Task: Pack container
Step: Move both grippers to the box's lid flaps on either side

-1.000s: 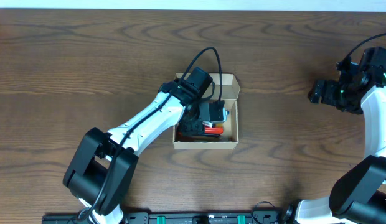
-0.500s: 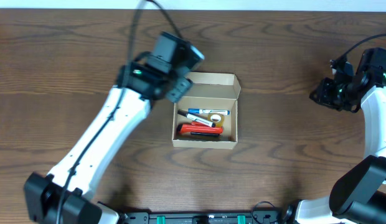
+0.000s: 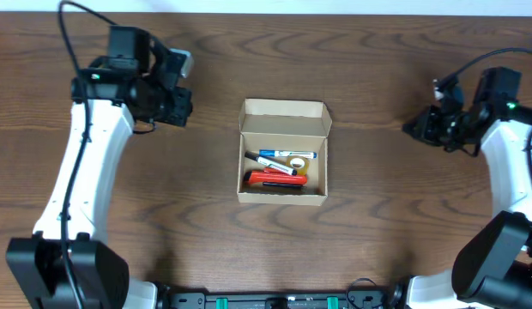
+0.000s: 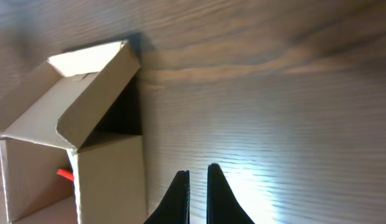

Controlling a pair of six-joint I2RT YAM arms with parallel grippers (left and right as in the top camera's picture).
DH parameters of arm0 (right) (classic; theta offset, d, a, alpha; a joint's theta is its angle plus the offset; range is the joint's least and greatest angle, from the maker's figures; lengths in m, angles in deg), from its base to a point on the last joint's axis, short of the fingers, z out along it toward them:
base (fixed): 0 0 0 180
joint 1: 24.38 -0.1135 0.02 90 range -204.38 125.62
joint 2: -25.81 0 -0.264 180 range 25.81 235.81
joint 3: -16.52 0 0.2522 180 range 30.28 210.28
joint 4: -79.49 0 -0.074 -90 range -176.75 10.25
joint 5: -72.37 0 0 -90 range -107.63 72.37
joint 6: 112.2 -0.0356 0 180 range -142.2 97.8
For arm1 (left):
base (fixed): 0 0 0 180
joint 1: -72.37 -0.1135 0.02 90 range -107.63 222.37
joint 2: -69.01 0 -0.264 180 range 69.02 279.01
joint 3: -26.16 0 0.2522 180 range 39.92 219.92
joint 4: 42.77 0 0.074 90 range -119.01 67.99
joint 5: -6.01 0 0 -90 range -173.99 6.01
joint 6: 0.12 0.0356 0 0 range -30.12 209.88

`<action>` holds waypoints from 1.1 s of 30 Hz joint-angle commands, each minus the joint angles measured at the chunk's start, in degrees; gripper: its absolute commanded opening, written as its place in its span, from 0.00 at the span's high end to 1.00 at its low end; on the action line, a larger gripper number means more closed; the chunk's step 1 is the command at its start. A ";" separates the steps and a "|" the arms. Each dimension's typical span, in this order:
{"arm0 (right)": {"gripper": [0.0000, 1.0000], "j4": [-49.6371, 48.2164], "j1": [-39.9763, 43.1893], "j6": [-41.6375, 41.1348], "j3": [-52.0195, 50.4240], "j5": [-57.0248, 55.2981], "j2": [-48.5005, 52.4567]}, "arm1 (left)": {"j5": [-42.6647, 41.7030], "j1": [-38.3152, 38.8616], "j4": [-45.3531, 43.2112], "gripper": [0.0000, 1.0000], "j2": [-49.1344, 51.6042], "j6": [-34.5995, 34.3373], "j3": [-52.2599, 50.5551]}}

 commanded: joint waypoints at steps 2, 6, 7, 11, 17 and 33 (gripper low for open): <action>0.99 -3.41 -3.58 -4.20 -5.20 3.17 -0.68 | -11.96 -2.89 1.51 0.94 4.68 -0.63 0.13; 0.99 -6.75 -6.43 -5.73 -8.59 3.39 -0.66 | -12.76 -3.10 2.38 0.94 9.20 -0.61 0.13; 0.99 -7.58 -7.15 -6.51 -9.20 3.48 -0.55 | -13.57 -3.10 2.36 0.94 10.43 -0.57 0.13; 0.99 -10.12 -9.73 -9.11 -9.81 4.35 1.36 | -17.84 -3.13 2.14 0.94 14.88 0.42 0.13; 0.99 -14.82 -12.02 -11.34 -9.81 9.38 7.19 | -19.67 -3.10 2.12 0.94 19.93 1.66 0.13; 0.99 -26.18 -14.58 -15.85 -9.79 18.82 19.30 | -22.75 -3.08 -1.99 0.94 26.56 0.20 0.13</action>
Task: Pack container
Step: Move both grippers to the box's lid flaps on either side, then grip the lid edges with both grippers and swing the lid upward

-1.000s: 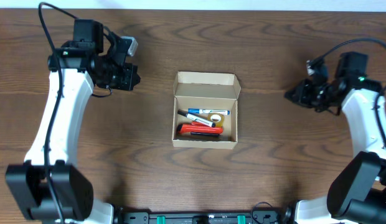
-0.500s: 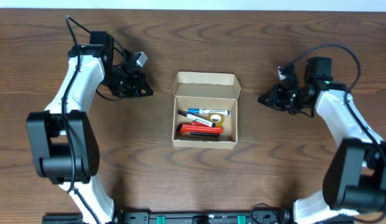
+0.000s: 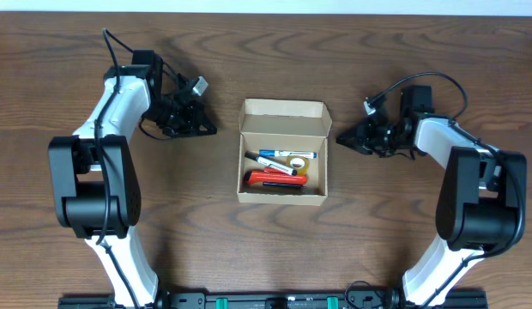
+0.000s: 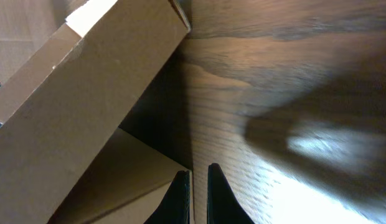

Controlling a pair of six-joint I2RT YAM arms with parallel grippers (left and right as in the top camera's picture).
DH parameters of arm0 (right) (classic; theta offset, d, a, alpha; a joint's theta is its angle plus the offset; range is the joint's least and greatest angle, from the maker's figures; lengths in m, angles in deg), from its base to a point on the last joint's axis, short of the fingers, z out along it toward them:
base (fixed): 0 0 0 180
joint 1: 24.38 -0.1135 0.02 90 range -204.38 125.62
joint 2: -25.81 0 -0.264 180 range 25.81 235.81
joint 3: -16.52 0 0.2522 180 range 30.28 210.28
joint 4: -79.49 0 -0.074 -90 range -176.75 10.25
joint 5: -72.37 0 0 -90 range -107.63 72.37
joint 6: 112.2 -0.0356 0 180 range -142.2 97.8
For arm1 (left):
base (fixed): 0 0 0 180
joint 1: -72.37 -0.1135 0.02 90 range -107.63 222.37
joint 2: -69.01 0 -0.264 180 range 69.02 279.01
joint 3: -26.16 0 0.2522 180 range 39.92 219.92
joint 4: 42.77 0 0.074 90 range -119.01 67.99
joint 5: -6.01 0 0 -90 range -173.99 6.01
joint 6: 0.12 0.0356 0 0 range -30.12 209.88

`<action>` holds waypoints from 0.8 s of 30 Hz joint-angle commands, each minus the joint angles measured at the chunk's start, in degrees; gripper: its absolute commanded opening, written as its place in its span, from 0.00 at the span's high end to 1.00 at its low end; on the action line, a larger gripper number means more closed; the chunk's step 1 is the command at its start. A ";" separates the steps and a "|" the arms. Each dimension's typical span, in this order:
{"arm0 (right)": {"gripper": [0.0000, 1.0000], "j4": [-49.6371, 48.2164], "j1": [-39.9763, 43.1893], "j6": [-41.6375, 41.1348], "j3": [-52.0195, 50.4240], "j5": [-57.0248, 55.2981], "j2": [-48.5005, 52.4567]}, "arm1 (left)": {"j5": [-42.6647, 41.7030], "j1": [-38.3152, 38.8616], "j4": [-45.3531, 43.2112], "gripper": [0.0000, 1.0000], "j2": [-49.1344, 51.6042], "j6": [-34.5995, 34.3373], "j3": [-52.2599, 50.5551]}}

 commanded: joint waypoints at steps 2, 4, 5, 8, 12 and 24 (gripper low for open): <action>0.99 -2.54 -2.10 -3.26 -0.11 2.95 1.66 | -2.21 -0.09 -0.90 0.94 3.28 -0.90 0.13; 0.99 -4.50 -2.69 -4.98 -0.04 3.43 1.70 | -2.93 -0.09 -1.31 0.94 4.00 -0.92 0.13; 0.99 -5.53 -3.04 -5.99 -0.04 3.45 1.70 | -2.99 -0.09 -1.66 0.94 4.39 -0.94 0.13; 0.99 -7.89 -4.17 -7.93 -0.02 3.45 1.70 | -3.21 -0.07 -2.43 0.94 5.07 -1.40 0.13; 0.99 -9.94 -5.25 -8.57 -0.02 3.43 1.75 | -3.50 -0.04 -3.58 0.94 5.42 -2.43 0.13; 0.99 -13.51 -5.27 -8.98 -0.02 3.80 1.75 | -3.58 1.31 -5.51 0.94 5.44 -2.64 0.13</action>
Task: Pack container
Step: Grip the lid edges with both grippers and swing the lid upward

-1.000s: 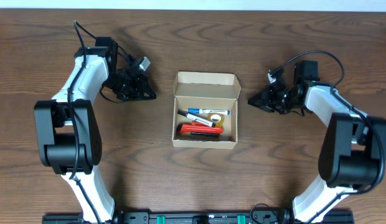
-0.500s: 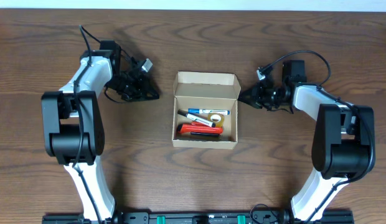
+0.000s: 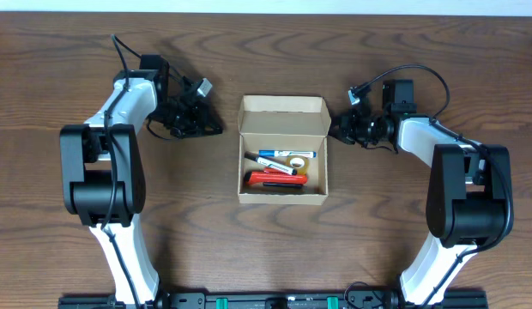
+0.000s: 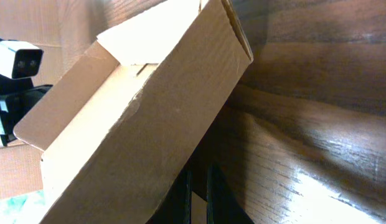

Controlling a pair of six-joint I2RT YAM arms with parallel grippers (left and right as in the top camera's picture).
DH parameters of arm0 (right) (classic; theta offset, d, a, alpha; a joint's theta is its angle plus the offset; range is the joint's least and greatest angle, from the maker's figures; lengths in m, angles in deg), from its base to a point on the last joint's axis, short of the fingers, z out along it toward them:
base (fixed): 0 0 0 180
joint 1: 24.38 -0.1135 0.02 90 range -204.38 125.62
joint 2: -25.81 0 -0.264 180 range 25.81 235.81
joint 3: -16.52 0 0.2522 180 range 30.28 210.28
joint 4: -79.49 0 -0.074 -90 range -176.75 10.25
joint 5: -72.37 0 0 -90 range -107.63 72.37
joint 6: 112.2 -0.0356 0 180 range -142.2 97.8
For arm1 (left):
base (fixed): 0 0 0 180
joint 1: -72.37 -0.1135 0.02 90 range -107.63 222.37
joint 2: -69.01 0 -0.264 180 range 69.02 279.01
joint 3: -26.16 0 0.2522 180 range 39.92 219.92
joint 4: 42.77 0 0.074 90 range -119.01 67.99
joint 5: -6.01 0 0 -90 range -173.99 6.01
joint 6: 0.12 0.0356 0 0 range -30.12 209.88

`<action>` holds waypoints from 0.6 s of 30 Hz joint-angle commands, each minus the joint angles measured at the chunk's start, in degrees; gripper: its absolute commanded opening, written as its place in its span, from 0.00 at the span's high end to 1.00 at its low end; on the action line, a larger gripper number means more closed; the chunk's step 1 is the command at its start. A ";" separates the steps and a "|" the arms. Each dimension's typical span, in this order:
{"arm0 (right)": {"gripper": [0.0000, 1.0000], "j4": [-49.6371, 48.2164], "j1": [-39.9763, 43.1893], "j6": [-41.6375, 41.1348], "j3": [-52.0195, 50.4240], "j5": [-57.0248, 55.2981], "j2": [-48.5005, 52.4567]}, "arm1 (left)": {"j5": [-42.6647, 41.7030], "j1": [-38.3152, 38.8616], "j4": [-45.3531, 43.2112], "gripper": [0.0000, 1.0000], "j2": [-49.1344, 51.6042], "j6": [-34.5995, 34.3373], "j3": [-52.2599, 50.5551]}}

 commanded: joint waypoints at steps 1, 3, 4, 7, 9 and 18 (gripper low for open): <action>0.99 -0.66 -0.28 -0.42 0.02 1.46 0.39 | -0.79 0.50 -0.46 0.94 0.72 -0.48 0.13; 0.99 -1.77 -0.28 -0.37 0.02 1.49 0.42 | -0.79 0.59 -0.85 0.94 0.72 -0.55 0.13; 0.99 -3.50 -0.28 -0.42 0.02 1.57 0.42 | -0.79 0.61 -1.20 0.94 0.72 -0.94 0.13; 0.99 -4.94 -0.28 -0.63 0.02 2.03 0.42 | -0.79 0.61 -1.38 0.94 0.72 -0.94 0.13; 0.99 -5.35 -0.28 -0.61 0.02 2.47 0.42 | -0.76 0.61 -1.44 0.94 0.72 -0.94 0.13; 0.99 -4.22 -0.28 -3.89 0.00 1.20 1.14 | -0.74 0.61 -2.40 0.94 0.72 -2.60 0.13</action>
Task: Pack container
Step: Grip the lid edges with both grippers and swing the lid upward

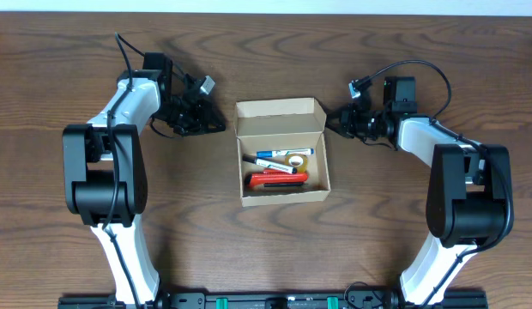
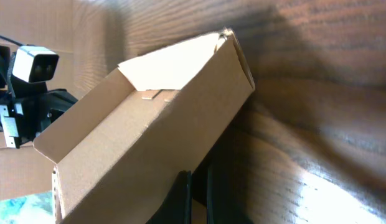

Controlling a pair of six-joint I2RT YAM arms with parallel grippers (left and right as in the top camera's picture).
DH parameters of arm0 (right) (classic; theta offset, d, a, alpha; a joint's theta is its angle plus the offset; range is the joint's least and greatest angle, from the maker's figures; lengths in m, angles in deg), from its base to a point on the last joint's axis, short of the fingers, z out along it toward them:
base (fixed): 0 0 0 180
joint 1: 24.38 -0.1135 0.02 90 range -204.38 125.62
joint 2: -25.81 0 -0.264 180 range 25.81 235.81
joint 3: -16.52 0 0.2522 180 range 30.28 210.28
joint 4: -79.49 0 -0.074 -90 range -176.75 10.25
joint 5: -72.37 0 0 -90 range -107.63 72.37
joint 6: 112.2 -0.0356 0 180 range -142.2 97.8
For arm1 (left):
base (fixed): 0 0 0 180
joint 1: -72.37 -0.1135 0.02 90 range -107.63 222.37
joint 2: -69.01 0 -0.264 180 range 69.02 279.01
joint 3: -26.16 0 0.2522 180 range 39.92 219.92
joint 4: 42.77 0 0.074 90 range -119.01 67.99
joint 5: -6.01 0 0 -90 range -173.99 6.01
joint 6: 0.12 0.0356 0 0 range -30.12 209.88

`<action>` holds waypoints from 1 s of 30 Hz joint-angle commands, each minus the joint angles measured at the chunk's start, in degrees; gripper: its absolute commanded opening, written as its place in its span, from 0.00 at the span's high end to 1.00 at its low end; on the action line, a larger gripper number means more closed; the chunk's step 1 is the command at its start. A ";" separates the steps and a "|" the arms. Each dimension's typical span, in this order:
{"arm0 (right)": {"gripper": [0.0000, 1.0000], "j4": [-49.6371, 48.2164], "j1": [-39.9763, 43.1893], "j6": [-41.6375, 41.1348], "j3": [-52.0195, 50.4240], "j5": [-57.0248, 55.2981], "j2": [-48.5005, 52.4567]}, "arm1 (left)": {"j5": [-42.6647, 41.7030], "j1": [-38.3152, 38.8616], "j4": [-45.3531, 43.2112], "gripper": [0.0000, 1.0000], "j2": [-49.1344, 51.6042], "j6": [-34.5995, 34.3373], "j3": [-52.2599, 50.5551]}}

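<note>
An open cardboard box sits mid-table, turned slightly askew, with its lid flap standing at the far side. Inside lie a blue marker, red markers and a small tape roll. My right gripper is shut, its tips low against the flap's right end; in the right wrist view the right gripper pokes under the tilted flap. My left gripper looks shut, its tip just left of the box's far left corner.
Dark wooden table all round the box. The left arm's white camera shows beyond the flap in the right wrist view. Both arms reach in from the near side and curve along the far half of the table.
The box has turned a little anticlockwise and shifted slightly left. The flap stands more upright in the right wrist view. Both gripper tips have edged closer to the box's far corners.
Both grippers were far out at the table's sides with the box open in the middle. Then both were nearer the box, on either side of its far end. Later the right tips were under the flap's right end, and now the box sits askew.
</note>
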 commanded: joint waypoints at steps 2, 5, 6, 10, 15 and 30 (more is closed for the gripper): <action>0.99 1.16 -0.28 -3.26 0.04 -0.66 2.29 | -0.33 -0.02 0.17 0.94 0.72 -1.09 0.13; 0.99 0.92 -0.31 -3.28 0.04 -0.13 4.50 | -0.02 -0.02 0.28 0.94 0.72 -1.11 0.13; 0.99 0.79 -0.28 -3.28 0.04 0.31 5.31 | -0.02 -0.02 0.28 0.94 0.72 -1.11 0.13; 0.99 -1.90 -0.35 -3.39 0.07 4.20 8.24 | 0.00 -0.02 0.20 0.94 0.72 -1.11 0.13; 0.99 -4.76 -1.40 -4.66 0.07 4.76 8.74 | 0.02 0.37 -0.24 0.94 0.72 -1.33 0.13; 0.99 -9.97 -3.85 -5.62 0.09 8.50 8.74 | -0.24 5.62 -4.22 0.94 0.72 -2.69 0.13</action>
